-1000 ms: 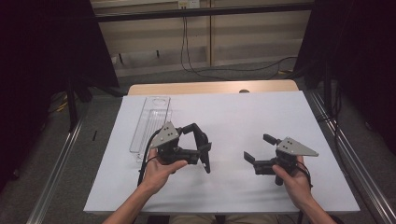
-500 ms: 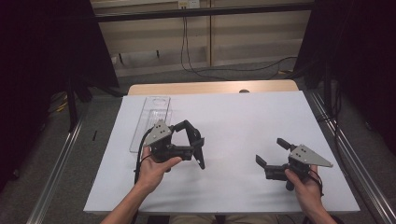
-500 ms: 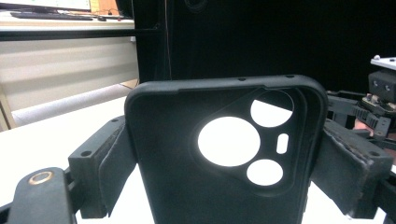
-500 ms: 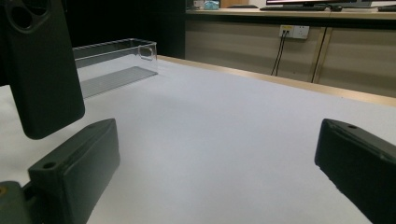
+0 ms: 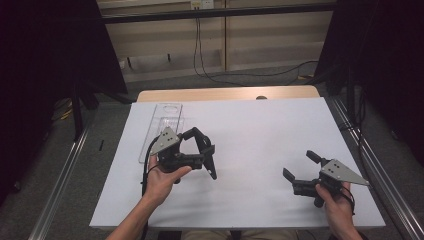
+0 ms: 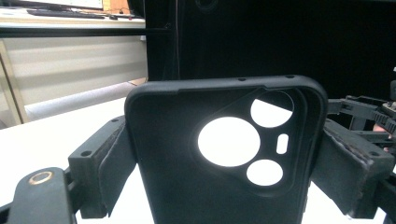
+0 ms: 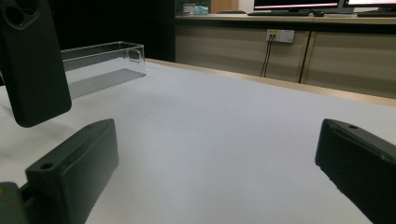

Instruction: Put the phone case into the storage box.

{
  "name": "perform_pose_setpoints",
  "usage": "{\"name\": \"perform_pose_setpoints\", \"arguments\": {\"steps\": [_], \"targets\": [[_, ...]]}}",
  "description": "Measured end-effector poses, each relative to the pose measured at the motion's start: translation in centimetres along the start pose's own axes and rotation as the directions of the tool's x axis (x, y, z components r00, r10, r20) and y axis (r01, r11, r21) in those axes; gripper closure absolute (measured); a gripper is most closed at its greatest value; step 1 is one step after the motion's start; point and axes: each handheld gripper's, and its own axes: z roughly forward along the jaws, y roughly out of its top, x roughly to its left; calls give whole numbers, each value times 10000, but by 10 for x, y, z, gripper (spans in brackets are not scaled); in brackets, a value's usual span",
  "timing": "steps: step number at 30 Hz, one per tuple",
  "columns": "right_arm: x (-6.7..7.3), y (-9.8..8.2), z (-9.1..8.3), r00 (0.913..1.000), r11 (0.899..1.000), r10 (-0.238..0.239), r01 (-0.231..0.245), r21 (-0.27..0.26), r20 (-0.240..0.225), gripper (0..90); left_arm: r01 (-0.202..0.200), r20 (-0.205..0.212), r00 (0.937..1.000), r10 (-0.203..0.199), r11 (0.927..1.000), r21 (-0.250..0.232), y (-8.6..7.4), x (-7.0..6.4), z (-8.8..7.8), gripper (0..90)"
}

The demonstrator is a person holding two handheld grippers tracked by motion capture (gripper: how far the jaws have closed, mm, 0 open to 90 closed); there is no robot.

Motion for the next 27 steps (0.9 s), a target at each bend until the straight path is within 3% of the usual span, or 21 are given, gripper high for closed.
{"name": "perform_pose_setpoints", "arguments": {"steps": [1, 4, 11, 14, 17, 18, 22, 23, 27], "targets": [[0, 0, -1, 10000, 10000, -50, 50, 36, -39, 0, 197, -15, 9998, -197, 9998, -88, 0, -1, 0, 137], [-1, 0, -3, 9999, 9999, -126, 126, 35, -101, 0, 94, 41, 9999, -94, 9999, -64, 1, 2, -2, 138], [0, -3, -3, 9997, 9999, -159, 160, 64, -176, 0, 148, -370, 9992, -146, 9999, 51, 6, 7, -9, 137], [0, -3, -3, 9997, 9999, -168, 168, 16, -199, 0, 431, -492, 9978, -439, 9989, -160, 10, 9, -10, 137], [0, -3, -4, 9993, 9998, -193, 191, -66, -313, 0, 263, -544, 9982, -270, 9995, -145, 13, 12, -14, 137], [-1, -3, -4, 9987, 9998, -211, 208, -79, -455, 0, 458, -644, 9968, -473, 9987, -239, 14, 13, -15, 137], [0, -3, -4, 9994, 9999, -94, 90, -102, -337, 0, 249, -765, 9968, -245, 9997, 30, 18, 18, -19, 138], [0, -3, -4, 9994, 9999, -94, 90, -102, -337, 0, 422, -834, 9956, -438, 9989, -211, 19, 19, -19, 138], [-1, -3, -4, 9997, 9998, -93, 89, -160, -242, 0, 441, -1129, 9926, -454, 9989, -139, 24, 22, -22, 138]]}}
